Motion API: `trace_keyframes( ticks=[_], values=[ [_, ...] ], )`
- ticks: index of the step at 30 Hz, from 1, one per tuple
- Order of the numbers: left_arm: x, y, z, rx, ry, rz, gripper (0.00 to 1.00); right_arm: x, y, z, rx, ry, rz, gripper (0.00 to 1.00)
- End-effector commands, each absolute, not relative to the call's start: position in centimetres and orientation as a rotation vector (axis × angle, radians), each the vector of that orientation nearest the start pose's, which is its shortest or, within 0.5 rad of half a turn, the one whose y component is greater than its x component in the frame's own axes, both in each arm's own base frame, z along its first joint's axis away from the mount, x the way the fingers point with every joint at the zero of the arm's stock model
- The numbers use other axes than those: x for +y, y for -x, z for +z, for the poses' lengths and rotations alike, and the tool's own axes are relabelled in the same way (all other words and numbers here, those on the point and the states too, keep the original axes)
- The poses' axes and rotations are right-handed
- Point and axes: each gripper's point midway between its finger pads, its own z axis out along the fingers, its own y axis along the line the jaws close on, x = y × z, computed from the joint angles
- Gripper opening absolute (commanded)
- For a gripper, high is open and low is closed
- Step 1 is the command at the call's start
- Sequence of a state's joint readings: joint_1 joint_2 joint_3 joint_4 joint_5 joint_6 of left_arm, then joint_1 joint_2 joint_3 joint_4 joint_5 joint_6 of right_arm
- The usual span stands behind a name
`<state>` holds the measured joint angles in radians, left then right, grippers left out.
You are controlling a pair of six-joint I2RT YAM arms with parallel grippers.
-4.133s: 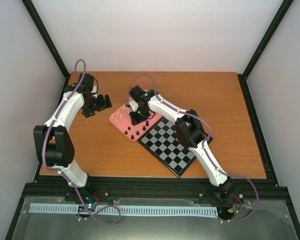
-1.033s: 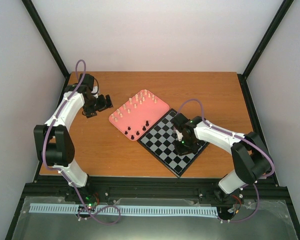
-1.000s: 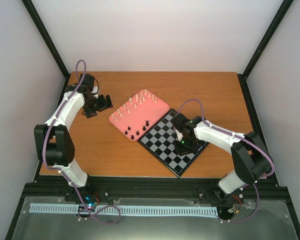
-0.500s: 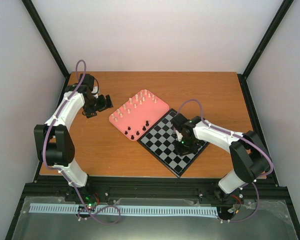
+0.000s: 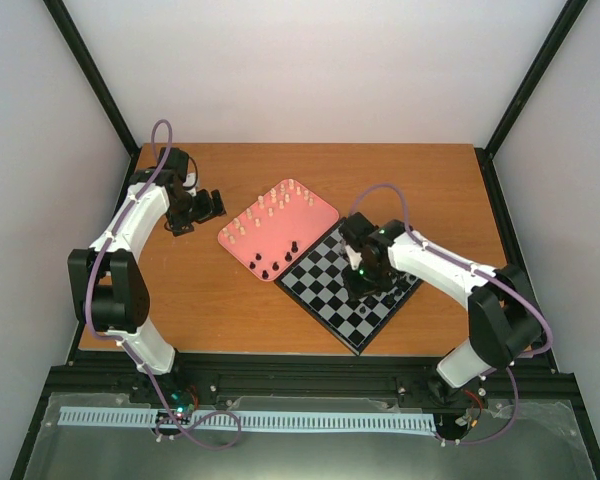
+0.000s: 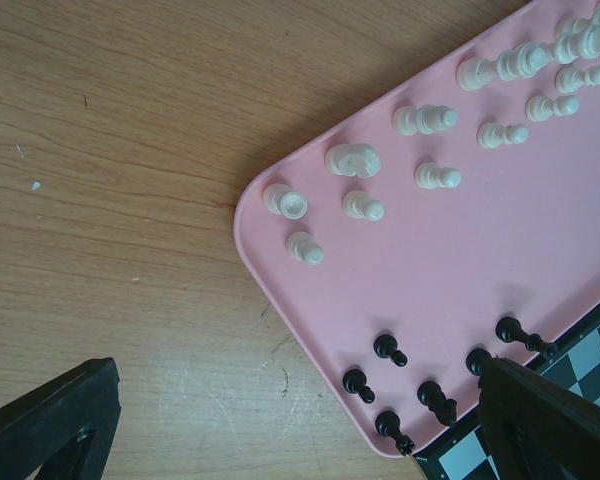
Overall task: Set up the chess pieces on the board
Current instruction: Place the chess piece on the chessboard, then pick up the chess piece from the storage box.
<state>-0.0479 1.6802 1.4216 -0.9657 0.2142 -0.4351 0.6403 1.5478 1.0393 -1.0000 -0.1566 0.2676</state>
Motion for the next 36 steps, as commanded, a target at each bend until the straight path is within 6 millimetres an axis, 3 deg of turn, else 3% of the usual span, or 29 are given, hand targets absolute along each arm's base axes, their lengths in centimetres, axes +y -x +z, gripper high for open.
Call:
trace_keyframes(
  ticks=[1, 5, 9, 13, 17, 22, 25, 30, 36],
  values=[
    [-5.8, -38.4, 14.8, 2.767, 0.496, -0.436, 1.00, 20.5, -21.4, 10.8, 2.991, 0.658, 0.353, 0.33],
    [-5.8, -38.3, 14.9, 2.765, 0.495, -0.435, 1.00, 23.2, -24.5, 13.7, 2.899, 0.705, 0.402, 0.35],
    [-5.9, -38.4, 14.8, 2.764, 0.497, -0.440, 1.00, 27.7, -29.2, 15.4, 2.783, 0.796, 0.485, 0.37],
    [-5.8, -38.5, 14.8, 2.767, 0.496, -0.435, 1.00, 33.0, -33.9, 14.4, 2.705, 0.908, 0.529, 0.37],
    [-5.6, -38.3, 14.8, 2.769, 0.498, -0.421, 1.00, 38.2, -36.4, 13.3, 2.642, 0.993, 0.639, 0.37],
    [-5.6, -38.2, 14.7, 2.773, 0.498, -0.417, 1.00, 43.1, -36.5, 11.5, 2.590, 1.092, 0.731, 0.37],
    [-5.5, -38.2, 14.9, 2.772, 0.497, -0.412, 1.00, 44.4, -35.6, 9.3, 2.614, 1.126, 0.769, 0.36],
    [-5.6, -37.9, 14.6, 2.776, 0.498, -0.416, 1.00, 45.1, -34.6, 7.0, 2.647, 1.161, 0.777, 0.36],
    [-5.6, -37.9, 14.8, 2.770, 0.495, -0.419, 1.00, 44.4, -34.7, 4.7, 2.713, 1.132, 0.684, 0.36]
  ],
)
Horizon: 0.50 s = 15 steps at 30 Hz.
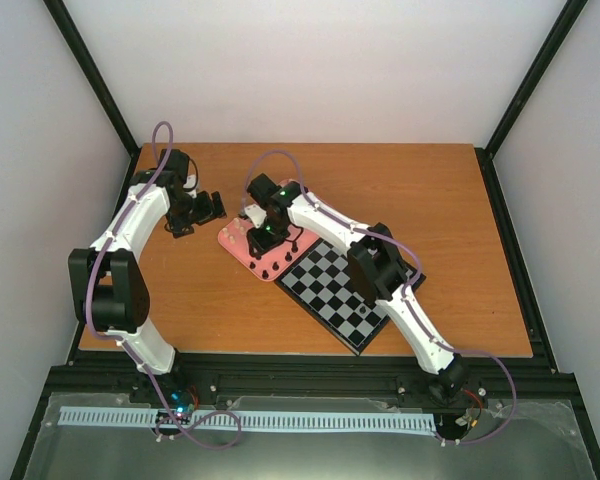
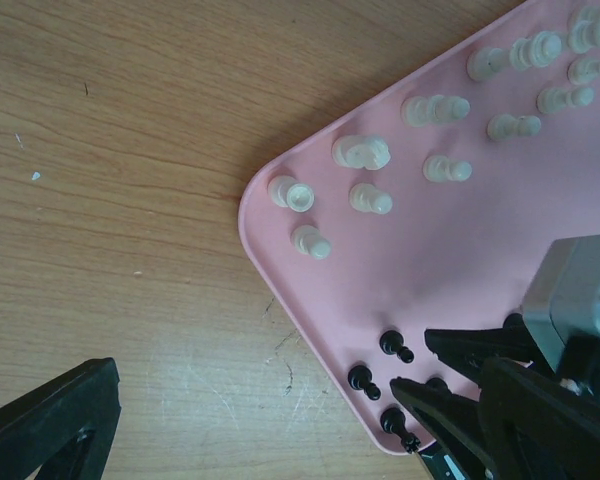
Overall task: Set up the chess pieces on the board
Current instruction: Pick up the chess piece from the storage box.
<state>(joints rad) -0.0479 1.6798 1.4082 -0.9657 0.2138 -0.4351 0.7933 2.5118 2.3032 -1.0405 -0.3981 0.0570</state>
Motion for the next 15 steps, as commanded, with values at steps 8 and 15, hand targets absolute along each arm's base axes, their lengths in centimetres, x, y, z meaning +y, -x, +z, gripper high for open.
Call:
trace_keyframes(
  ticks=[8, 15],
  values=[
    [-5.6, -37.8, 14.8, 2.765, 0.497, -0.422, 1.00, 44.3, -34.9, 3.1, 2.741, 1.117, 0.656, 0.33],
    [-5.7, -37.9, 14.6, 2.768, 0.499, -0.430, 1.00, 44.1, -34.8, 2.7, 2.757, 1.113, 0.640, 0.24]
  ],
)
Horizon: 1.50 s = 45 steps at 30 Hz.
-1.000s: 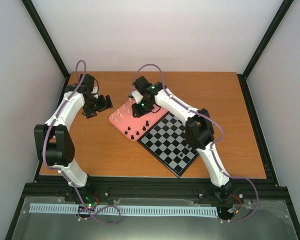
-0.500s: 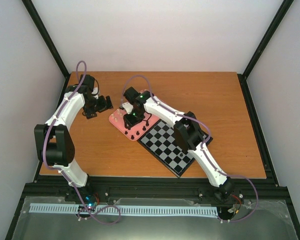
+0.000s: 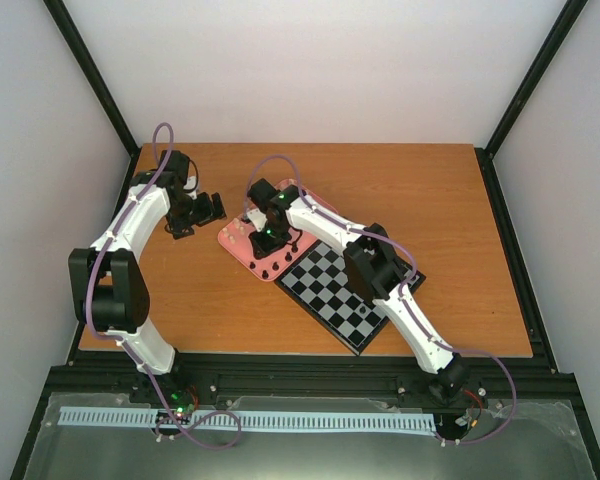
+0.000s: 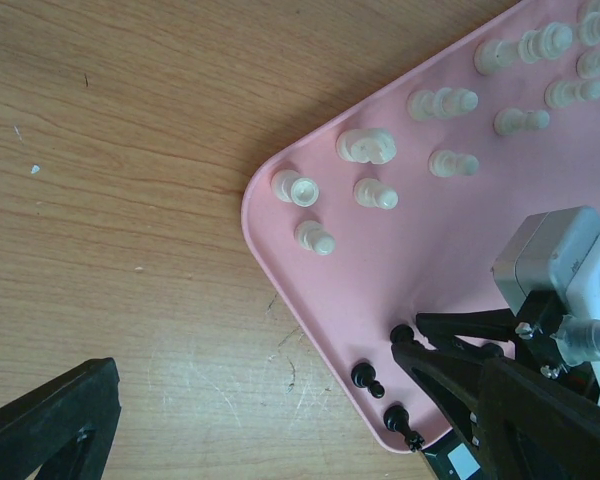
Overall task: Set up the chess pieces on the board
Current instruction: Pick up the chess piece from the storage box, then place the chess piece on the chessboard.
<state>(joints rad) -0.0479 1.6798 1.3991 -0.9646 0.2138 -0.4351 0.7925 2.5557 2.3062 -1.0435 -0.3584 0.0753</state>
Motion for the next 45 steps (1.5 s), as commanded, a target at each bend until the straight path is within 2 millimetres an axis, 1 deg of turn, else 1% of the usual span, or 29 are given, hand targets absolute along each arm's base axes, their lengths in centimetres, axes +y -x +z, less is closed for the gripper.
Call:
trace_keyframes(
  ticks=[1, 6, 9, 13, 16, 19, 22, 24, 26, 27, 28, 31, 34, 39, 42, 45],
  values=[
    [-5.7, -37.9, 14.7, 2.767, 0.497, -0.431, 1.00, 44.1, -34.9, 2.7, 2.756, 1.113, 0.638, 0.22],
    [-5.7, -37.9, 14.5, 2.769, 0.498, -0.431, 1.00, 44.0, -34.9, 2.8, 2.755, 1.112, 0.626, 0.10],
    [-5.8, -37.9, 14.4, 2.773, 0.499, -0.434, 1.00, 43.8, -35.0, 3.0, 2.750, 1.113, 0.611, 0.08],
    [-5.9, -38.0, 14.4, 2.773, 0.498, -0.441, 1.00, 43.7, -35.6, 4.3, 2.716, 1.109, 0.583, 0.06],
    [-5.9, -38.1, 14.4, 2.775, 0.497, -0.444, 1.00, 43.5, -36.4, 6.5, 2.666, 1.093, 0.554, 0.06],
    [-5.9, -38.1, 14.6, 2.772, 0.497, -0.444, 1.00, 42.9, -37.2, 9.6, 2.622, 1.060, 0.533, 0.06],
    [-5.9, -38.0, 14.6, 2.771, 0.496, -0.443, 1.00, 41.6, -37.1, 12.6, 2.610, 1.020, 0.534, 0.06],
    [-5.9, -38.1, 14.6, 2.770, 0.495, -0.445, 1.00, 40.3, -36.5, 13.9, 2.617, 1.010, 0.504, 0.06],
    [-6.0, -38.1, 14.7, 2.770, 0.494, -0.450, 1.00, 38.5, -35.7, 14.9, 2.626, 1.003, 0.461, 0.06],
    [-6.0, -38.1, 14.8, 2.768, 0.494, -0.449, 1.00, 37.3, -35.0, 14.7, 2.650, 1.002, 0.429, 0.06],
    [-5.9, -38.1, 14.8, 2.768, 0.494, -0.449, 1.00, 36.2, -34.5, 14.9, 2.658, 0.998, 0.406, 0.06],
    [-5.9, -38.1, 14.8, 2.768, 0.495, -0.450, 1.00, 32.8, -32.0, 14.7, 2.719, 0.990, 0.357, 0.06],
    [-6.0, -38.1, 14.8, 2.767, 0.493, -0.450, 1.00, 29.6, -28.7, 14.4, 2.796, 0.976, 0.342, 0.06],
    [-6.0, -38.1, 14.7, 2.770, 0.497, -0.450, 1.00, 24.9, -22.9, 13.5, 2.913, 0.935, 0.334, 0.06],
    [-5.9, -38.1, 14.5, 2.772, 0.498, -0.449, 1.00, 22.8, -19.9, 12.2, 2.976, 0.890, 0.352, 0.06],
    [-6.0, -38.1, 14.4, 2.775, 0.500, -0.453, 1.00, 21.6, -18.1, 11.2, 3.009, 0.845, 0.354, 0.06]
  ],
)
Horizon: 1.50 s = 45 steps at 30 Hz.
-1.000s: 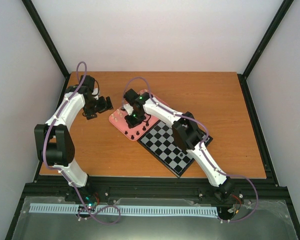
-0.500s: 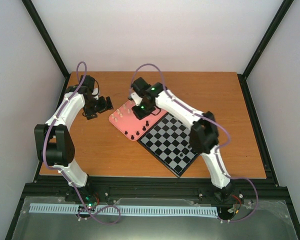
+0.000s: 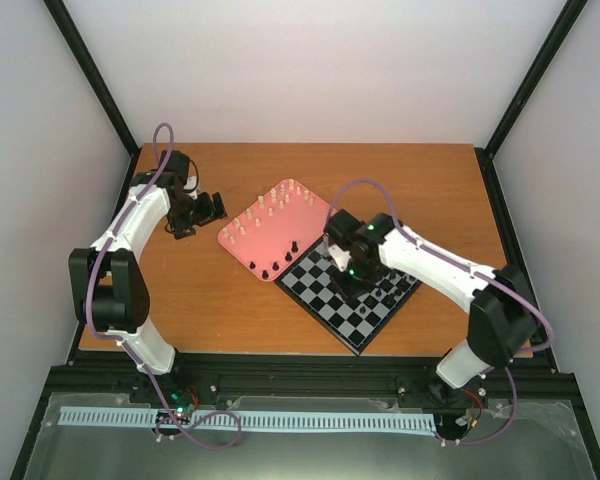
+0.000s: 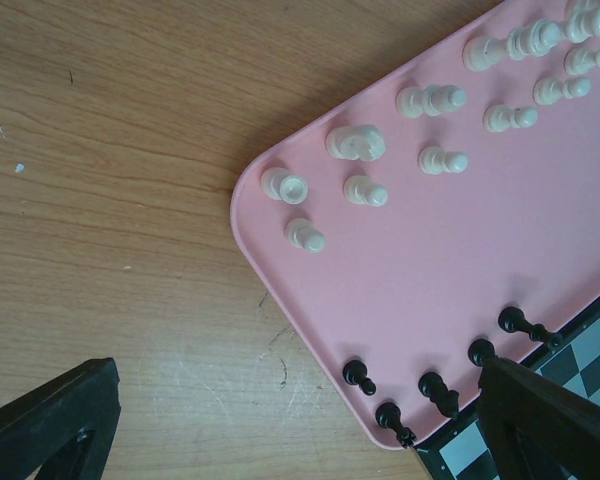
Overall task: Set up the chess pieces on the board
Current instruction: Place the chess piece on the chessboard.
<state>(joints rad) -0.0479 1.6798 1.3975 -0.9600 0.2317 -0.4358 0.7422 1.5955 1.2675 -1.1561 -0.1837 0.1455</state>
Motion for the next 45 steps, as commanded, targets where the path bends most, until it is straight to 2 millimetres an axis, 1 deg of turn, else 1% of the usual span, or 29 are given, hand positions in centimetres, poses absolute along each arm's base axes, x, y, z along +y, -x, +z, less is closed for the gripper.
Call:
trace_keyframes(
  ticks=[1, 4, 11, 18, 24, 32, 35, 42, 45],
  values=[
    [-6.0, -38.1, 14.3, 2.777, 0.500, -0.453, 1.00, 21.3, -17.7, 10.8, 3.017, 0.837, 0.352, 0.06],
    [-6.0, -38.2, 14.1, 2.777, 0.505, -0.452, 1.00, 21.1, -16.9, 9.8, 3.029, 0.814, 0.357, 0.06],
    [-6.0, -38.1, 14.3, 2.776, 0.502, -0.449, 1.00, 20.8, -16.3, 7.2, 3.042, 0.792, 0.336, 0.06],
    [-5.8, -38.0, 14.3, 2.775, 0.501, -0.441, 1.00, 20.3, -16.6, 5.3, 3.051, 0.765, 0.282, 0.06],
    [-5.9, -38.2, 14.2, 2.779, 0.500, -0.446, 1.00, 20.6, -17.0, 4.8, 3.057, 0.746, 0.273, 0.06],
    [-6.0, -38.2, 14.1, 2.780, 0.502, -0.450, 1.00, 19.4, -16.6, 4.4, 3.079, 0.718, 0.205, 0.06],
    [-6.0, -38.2, 14.0, 2.781, 0.502, -0.452, 1.00, 19.2, -16.7, 4.3, 3.078, 0.707, 0.180, 0.06],
    [-6.0, -38.2, 14.2, 2.778, 0.499, -0.451, 1.00, 19.5, -17.2, 4.0, 3.075, 0.697, 0.171, 0.06],
    [-6.0, -38.2, 14.2, 2.780, 0.500, -0.450, 1.00, 19.3, -17.0, 3.8, 3.086, 0.707, 0.162, 0.06]
  ],
)
